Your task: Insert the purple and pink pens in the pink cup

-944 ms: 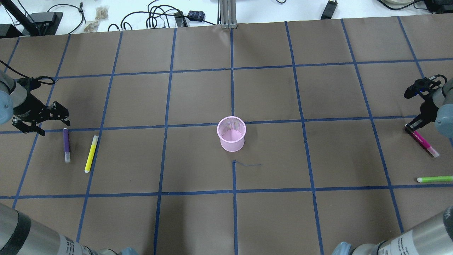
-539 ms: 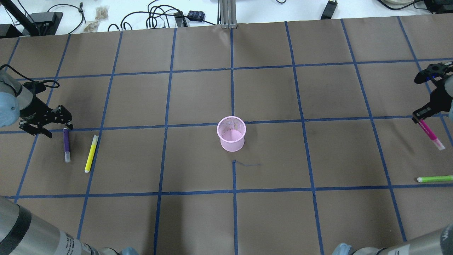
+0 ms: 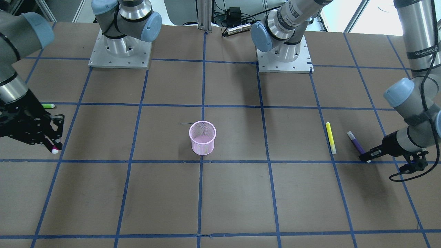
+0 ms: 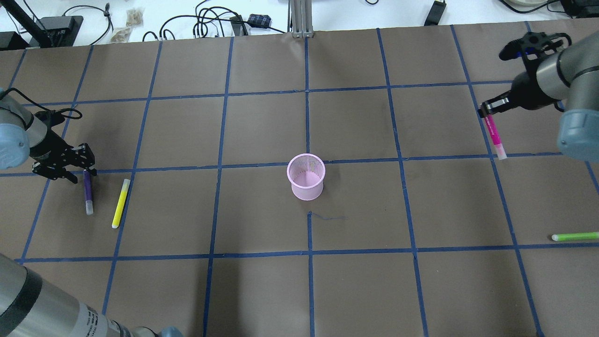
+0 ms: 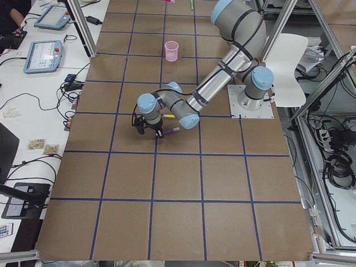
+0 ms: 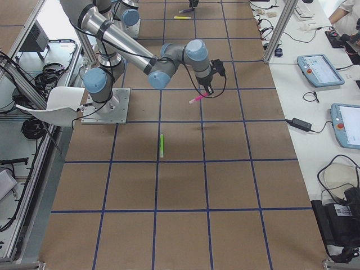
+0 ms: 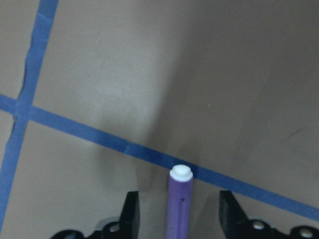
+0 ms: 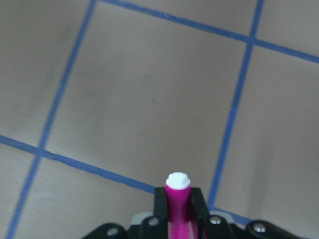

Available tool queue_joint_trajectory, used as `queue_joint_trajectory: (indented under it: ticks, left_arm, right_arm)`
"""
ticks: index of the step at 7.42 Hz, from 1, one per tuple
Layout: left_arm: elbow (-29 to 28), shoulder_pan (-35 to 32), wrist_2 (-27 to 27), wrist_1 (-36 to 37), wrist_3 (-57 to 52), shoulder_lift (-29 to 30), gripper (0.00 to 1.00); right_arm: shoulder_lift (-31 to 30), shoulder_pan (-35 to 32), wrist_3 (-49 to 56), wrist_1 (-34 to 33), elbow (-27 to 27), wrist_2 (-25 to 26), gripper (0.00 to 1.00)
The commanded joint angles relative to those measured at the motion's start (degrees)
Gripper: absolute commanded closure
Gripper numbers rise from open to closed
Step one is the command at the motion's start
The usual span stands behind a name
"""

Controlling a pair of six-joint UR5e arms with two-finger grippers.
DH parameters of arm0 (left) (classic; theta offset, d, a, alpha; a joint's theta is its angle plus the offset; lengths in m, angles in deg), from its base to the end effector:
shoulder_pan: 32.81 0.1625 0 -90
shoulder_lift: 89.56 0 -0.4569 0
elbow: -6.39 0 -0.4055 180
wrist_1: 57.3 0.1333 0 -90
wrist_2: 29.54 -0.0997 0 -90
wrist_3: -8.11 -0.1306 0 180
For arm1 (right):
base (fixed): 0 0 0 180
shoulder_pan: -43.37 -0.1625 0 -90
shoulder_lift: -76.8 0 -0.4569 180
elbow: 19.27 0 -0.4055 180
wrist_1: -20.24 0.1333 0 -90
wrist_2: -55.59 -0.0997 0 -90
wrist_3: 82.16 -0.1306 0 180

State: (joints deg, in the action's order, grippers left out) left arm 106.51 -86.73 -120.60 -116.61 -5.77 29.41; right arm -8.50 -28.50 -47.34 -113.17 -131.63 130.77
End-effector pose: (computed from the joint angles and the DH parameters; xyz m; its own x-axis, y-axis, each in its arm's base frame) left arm 0.2567 -0.5746 0.1628 -0.9258 -0.3777 0.0173 -0.3714 0.9169 0.1462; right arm -0.0064 -0.5553 0.3403 -0.9431 -0.3299 -0.0408 -0.2923 0.8813 -0.3712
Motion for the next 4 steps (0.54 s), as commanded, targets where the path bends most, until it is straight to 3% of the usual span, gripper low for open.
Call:
queue_joint_trajectory:
  ticks: [1, 2, 3, 4]
  left_arm:
    - [0.08, -0.04, 0.00, -0.01, 0.18, 0.21, 0.53]
    - [0.16, -0.04, 0.00, -0.01, 0.18, 0.21, 0.67]
    - [0.34, -0.04, 0.00, -0.01, 0.00, 0.21, 0.96]
    - [0.17, 0.05, -0.09, -0.01, 0.17, 0.21, 1.00]
  right_arm:
    - [-1.18, -17.52, -19.95, -12.60, -2.15, 1.27, 1.00]
    - [-0.66, -23.60, -26.23, -19.28, -3.03, 3.28, 1.00]
    - [-0.66, -29.14, -26.90, -22.05, -4.09, 7.65, 1.00]
    - [0.74, -34.25, -27.34, -29.03, -4.97, 12.31, 1.00]
